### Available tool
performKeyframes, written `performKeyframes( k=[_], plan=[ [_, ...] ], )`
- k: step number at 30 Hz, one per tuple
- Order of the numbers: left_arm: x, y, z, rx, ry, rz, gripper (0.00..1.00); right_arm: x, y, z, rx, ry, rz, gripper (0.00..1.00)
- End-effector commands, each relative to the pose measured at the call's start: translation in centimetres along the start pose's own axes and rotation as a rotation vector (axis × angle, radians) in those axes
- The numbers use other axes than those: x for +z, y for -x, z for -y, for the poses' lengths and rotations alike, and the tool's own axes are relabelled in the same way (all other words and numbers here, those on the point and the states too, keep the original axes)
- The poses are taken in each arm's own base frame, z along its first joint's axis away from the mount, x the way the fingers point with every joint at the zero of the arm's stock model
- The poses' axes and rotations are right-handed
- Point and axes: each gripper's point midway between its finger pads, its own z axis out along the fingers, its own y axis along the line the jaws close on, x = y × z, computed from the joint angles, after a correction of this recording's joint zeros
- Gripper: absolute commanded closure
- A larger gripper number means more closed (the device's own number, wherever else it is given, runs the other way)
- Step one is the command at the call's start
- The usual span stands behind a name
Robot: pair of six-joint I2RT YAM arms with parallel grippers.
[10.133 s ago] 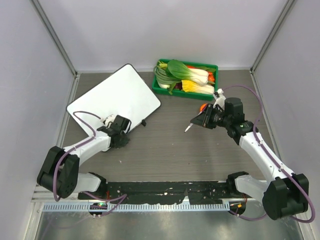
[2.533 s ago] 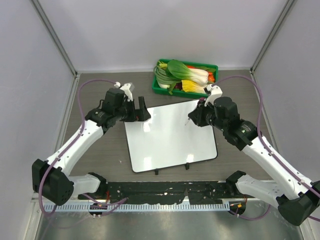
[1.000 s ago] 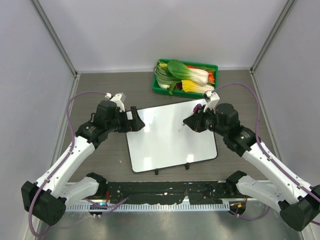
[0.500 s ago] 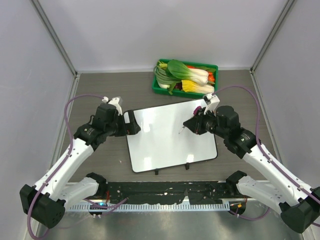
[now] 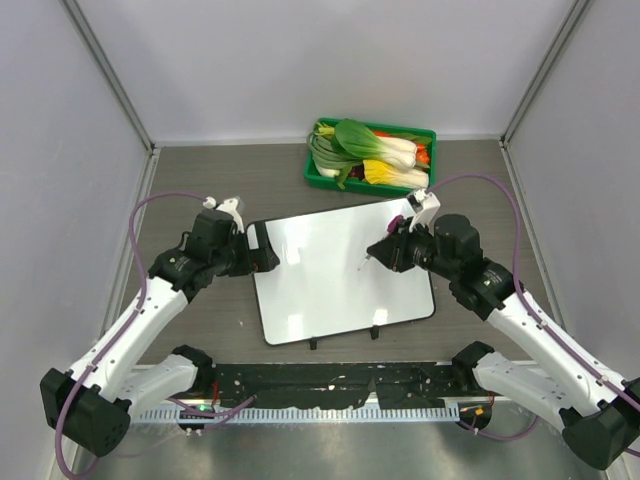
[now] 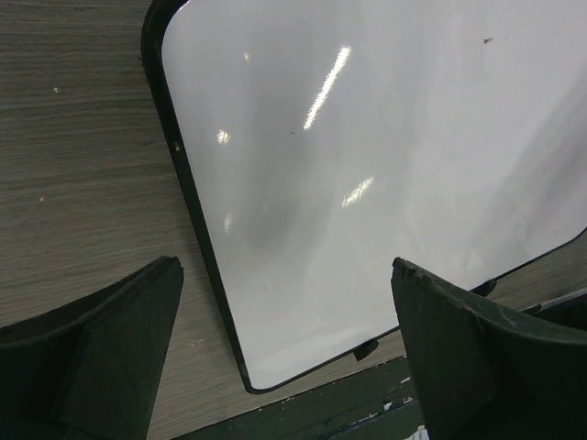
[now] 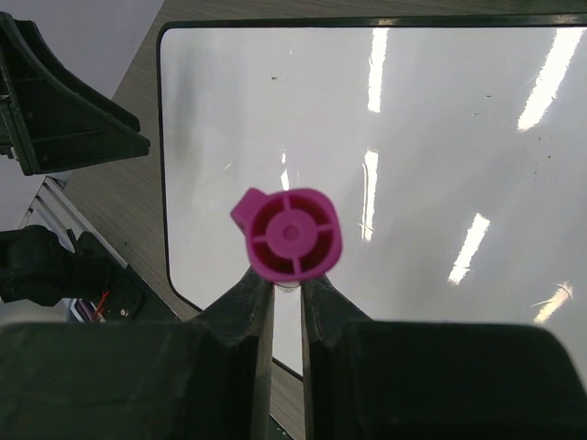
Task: Write a sentence on the whiteboard
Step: Hold the whiteboard at the center of the board.
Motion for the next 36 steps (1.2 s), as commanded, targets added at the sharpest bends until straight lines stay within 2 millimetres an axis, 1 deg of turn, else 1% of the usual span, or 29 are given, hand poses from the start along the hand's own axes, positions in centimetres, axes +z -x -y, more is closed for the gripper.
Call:
performKeyframes(
  k=[1,5,8,12,17,21,26,27,28,31,36],
  plan=[
    [-0.3,0.3,-0.4,-0.013,0.013,0.018,0.00,-0.6,1.5,-1.6,-0.029,0.072,0.062,0.99],
    [0.0,-0.2,-0.8,-0.021,0.024,0.004,0.00,-0.5,1.2,-1.5,-0.030,0.081,0.055,0.99],
    [-0.2,0.0,-1.0,-0.031,0.032,0.007,0.00,-0.5,1.3,-1.7,-0.031,0.088,0.052,0.99],
    [-0.3,0.1,-1.6,-0.057,0.036,-0.004,0.00,-0.8,1.2,-2.9,-0.049,0.164,0.068,0.99],
    [-0.6,-0.2,-2.8,-0.128,0.033,-0.026,0.00,-0.8,1.7,-3.5,-0.058,0.194,0.081,0.99],
    [-0.2,-0.3,-3.5,-0.234,-0.052,-0.017,0.00,-0.6,1.6,-3.5,-0.063,0.198,0.077,0.99],
    [0.9,0.5,-2.3,-0.365,-0.263,0.039,0.01,-0.2,1.4,-3.6,-0.061,0.211,0.075,0.99],
    [1.2,0.3,-2.0,-0.378,-0.297,0.047,0.00,0.0,1.3,-3.5,-0.062,0.207,0.069,0.99],
    [1.3,0.5,-1.5,-0.374,-0.345,0.066,0.00,-0.1,1.7,-3.7,-0.064,0.213,0.074,0.99],
    [1.9,1.1,-0.9,-0.382,-0.421,0.126,0.00,0.0,2.0,-4.0,-0.060,0.221,0.084,0.99],
    [2.9,1.6,-0.9,-0.363,-0.472,0.176,0.00,0.0,2.1,-3.9,-0.058,0.217,0.086,0.99]
  ],
)
